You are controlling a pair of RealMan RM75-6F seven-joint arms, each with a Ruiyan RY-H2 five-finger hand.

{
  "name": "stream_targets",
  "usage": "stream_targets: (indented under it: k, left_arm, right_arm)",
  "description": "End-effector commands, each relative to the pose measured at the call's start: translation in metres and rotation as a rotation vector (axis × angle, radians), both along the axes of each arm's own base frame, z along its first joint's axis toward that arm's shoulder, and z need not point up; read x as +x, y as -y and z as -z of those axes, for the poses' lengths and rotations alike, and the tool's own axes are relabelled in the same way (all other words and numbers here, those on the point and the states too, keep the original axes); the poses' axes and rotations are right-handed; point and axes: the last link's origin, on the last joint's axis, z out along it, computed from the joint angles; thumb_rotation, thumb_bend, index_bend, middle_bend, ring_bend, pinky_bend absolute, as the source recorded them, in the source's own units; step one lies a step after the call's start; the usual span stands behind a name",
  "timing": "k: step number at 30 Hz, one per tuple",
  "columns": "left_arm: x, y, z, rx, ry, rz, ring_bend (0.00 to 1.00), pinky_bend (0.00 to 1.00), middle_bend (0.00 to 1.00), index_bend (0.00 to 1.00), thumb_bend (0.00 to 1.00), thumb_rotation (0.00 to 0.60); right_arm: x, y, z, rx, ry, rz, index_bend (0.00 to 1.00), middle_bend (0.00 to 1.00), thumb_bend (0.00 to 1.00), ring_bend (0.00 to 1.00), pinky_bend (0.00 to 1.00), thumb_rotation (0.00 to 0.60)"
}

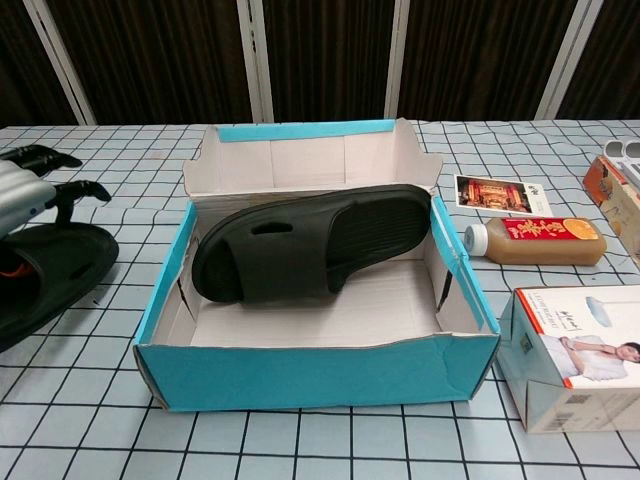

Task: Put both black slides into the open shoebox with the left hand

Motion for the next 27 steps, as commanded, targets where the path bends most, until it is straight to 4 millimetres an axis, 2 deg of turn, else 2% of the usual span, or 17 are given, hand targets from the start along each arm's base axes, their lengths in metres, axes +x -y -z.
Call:
stream_targets:
  k: [1, 5, 8, 12, 15, 18, 22, 27]
  left_arm:
    - [0.007, 0.006, -0.026, 0.055, -0.009, 0.059, 0.07, 0.07, 0.51, 0.19, 0.51, 0.6]
    - [0.023, 0.011, -0.057, 0.11, -0.019, 0.131, 0.07, 0.07, 0.51, 0.19, 0.51, 0.6]
    - [0.046, 0.012, -0.08, 0.166, -0.036, 0.233, 0.07, 0.07, 0.51, 0.19, 0.51, 0.6]
    - [0.1, 0.016, -0.112, 0.23, -0.071, 0.424, 0.07, 0.07, 0.5, 0.19, 0.5, 0.6]
    - [0.139, 0.019, -0.123, 0.266, -0.151, 0.579, 0.07, 0.07, 0.5, 0.19, 0.5, 0.6]
    - [0.178, 0.022, -0.125, 0.281, -0.257, 0.756, 0.07, 0.07, 0.5, 0.2, 0.5, 0.6]
    - [0.221, 0.023, -0.113, 0.295, -0.511, 1.035, 0.07, 0.07, 0.5, 0.21, 0.5, 0.6]
    - [0.25, 0.026, -0.087, 0.227, -0.705, 1.227, 0.07, 0.07, 0.5, 0.21, 0.5, 0.6]
  right_arm:
    - [0.001, 0.0, 0.001, 0.003, 0.0, -0.004, 0.18, 0.16, 0.23, 0.25, 0.22, 0.6]
    - [0.003, -0.001, 0.001, 0.003, 0.002, -0.01, 0.18, 0.16, 0.23, 0.25, 0.22, 0.6]
    - [0.003, -0.001, 0.001, 0.003, 0.002, -0.011, 0.18, 0.16, 0.23, 0.25, 0.22, 0.6]
    - [0.004, -0.001, 0.001, 0.003, 0.005, -0.013, 0.18, 0.16, 0.23, 0.25, 0.22, 0.6]
    - [0.004, -0.002, 0.001, 0.003, 0.009, -0.014, 0.18, 0.17, 0.23, 0.25, 0.22, 0.6]
    - [0.003, -0.002, -0.001, -0.002, 0.012, -0.014, 0.18, 0.16, 0.23, 0.25, 0.22, 0.6]
    - [0.003, -0.003, -0.003, -0.008, 0.02, -0.015, 0.18, 0.16, 0.23, 0.25, 0.22, 0.6]
    - [0.002, -0.004, -0.004, -0.011, 0.026, -0.017, 0.18, 0.17, 0.23, 0.25, 0.22, 0.6]
